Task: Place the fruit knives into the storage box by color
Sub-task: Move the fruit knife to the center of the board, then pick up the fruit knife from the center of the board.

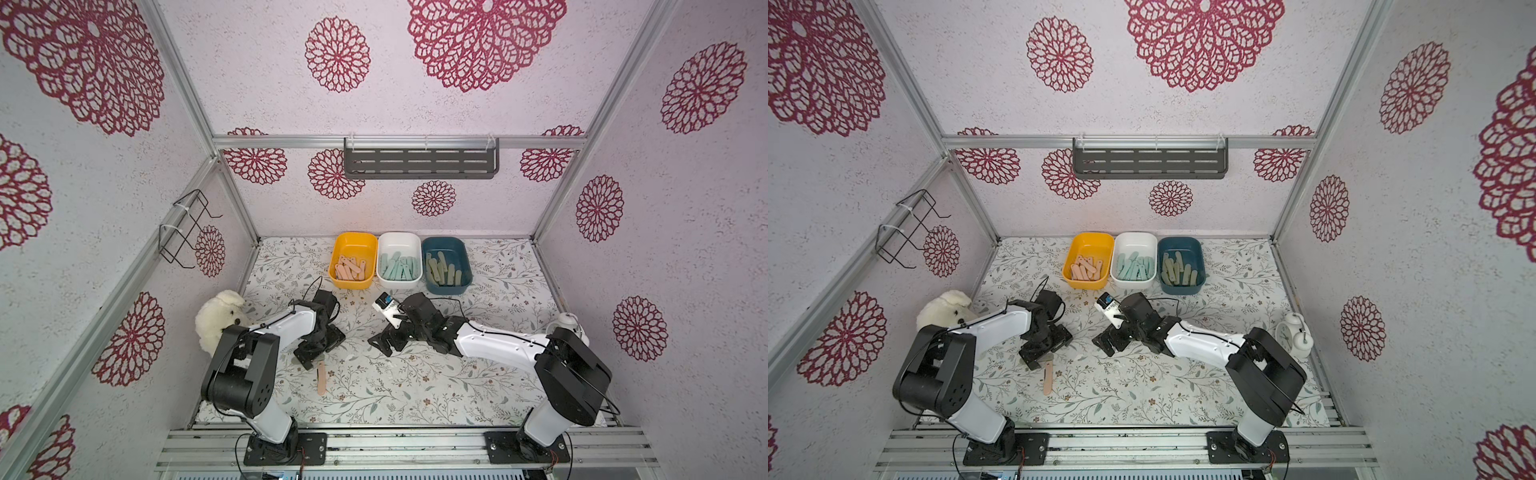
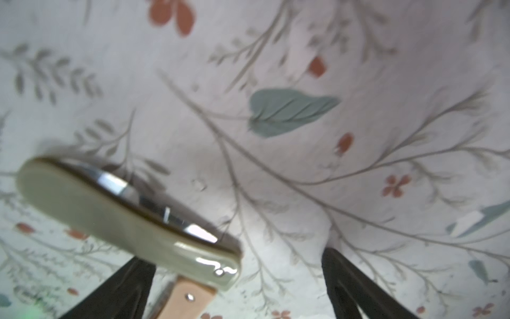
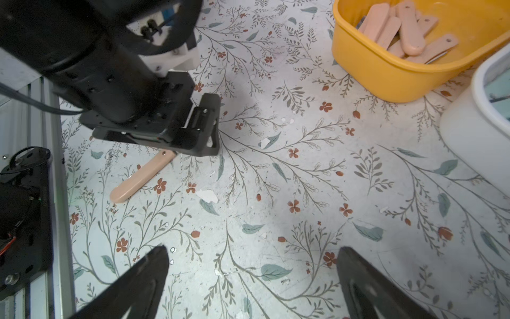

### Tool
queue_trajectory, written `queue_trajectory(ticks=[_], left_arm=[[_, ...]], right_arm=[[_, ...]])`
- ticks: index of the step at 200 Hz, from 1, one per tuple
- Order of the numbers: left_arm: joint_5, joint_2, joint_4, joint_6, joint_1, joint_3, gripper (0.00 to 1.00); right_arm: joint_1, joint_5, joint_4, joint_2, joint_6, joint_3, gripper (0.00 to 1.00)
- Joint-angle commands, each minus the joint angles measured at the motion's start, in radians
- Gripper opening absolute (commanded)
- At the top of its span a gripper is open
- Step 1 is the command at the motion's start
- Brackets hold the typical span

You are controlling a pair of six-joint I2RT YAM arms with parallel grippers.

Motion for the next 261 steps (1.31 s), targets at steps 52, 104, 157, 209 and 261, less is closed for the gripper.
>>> queue_trajectory(ticks=[52, 104, 157, 209, 261], left_arm=[[-0.061, -0.084, -0.065, 0.081, -0.005, -0.065, 0.92], [0.013, -0.203, -0.034, 0.069, -0.123, -0.156, 0.97], [0.101, -0.179, 0.064, 0.078, -0.156, -0.23, 0.98], [0.077, -0.276, -0.068, -0.016, -0.252, -0.225, 0.79], [0.052, -0.285, -0.062, -0.036, -0.275, -0.259, 0.56]], right_arm=[[-0.023, -0.029, -0.008, 0.035, 0.017, 0.062, 0.99], [-0.028, -0.029, -0.012, 0.041, 0.021, 0.058, 0.99], [-0.03, -0.019, -0.023, 0.009, 0.03, 0.026, 0.99], [-0.028, -0.013, -0.042, -0.012, 0.039, 0.032, 0.99], [-0.027, -0.014, -0.059, -0.026, 0.037, 0.034, 0.99]])
